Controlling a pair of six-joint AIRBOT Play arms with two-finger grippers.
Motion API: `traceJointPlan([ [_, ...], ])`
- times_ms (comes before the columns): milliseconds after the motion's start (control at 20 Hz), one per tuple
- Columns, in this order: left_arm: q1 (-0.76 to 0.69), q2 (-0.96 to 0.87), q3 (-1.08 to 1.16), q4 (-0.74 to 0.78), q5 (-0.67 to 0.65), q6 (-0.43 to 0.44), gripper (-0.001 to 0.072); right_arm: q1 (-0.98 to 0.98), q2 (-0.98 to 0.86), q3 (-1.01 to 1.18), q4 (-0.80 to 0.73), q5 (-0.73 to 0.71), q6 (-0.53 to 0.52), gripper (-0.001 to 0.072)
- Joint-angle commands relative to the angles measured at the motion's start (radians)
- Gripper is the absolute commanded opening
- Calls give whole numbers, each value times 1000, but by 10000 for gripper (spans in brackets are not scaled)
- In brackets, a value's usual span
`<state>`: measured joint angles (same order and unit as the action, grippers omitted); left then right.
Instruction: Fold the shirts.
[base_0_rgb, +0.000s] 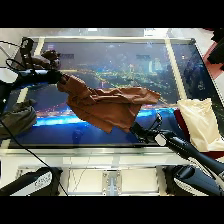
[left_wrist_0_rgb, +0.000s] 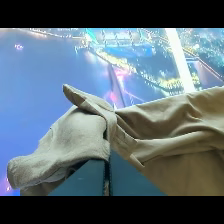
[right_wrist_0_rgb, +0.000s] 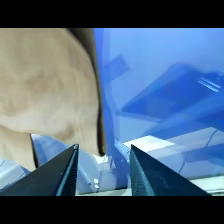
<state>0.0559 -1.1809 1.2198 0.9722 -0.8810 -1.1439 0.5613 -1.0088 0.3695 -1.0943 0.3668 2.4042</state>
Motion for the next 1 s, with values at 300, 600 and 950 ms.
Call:
traceJointPlan([
  [300, 0, 1, 1, 0, 0, 0, 13, 0, -77, 0, 243, -80, -207, 364],
  [600, 0, 1, 1, 0, 0, 0, 13, 0, -82, 0, 258, -84, -212, 364],
  [950, 0, 1, 1, 0, 0, 0, 13, 0, -109, 0, 351, -114, -311, 311],
])
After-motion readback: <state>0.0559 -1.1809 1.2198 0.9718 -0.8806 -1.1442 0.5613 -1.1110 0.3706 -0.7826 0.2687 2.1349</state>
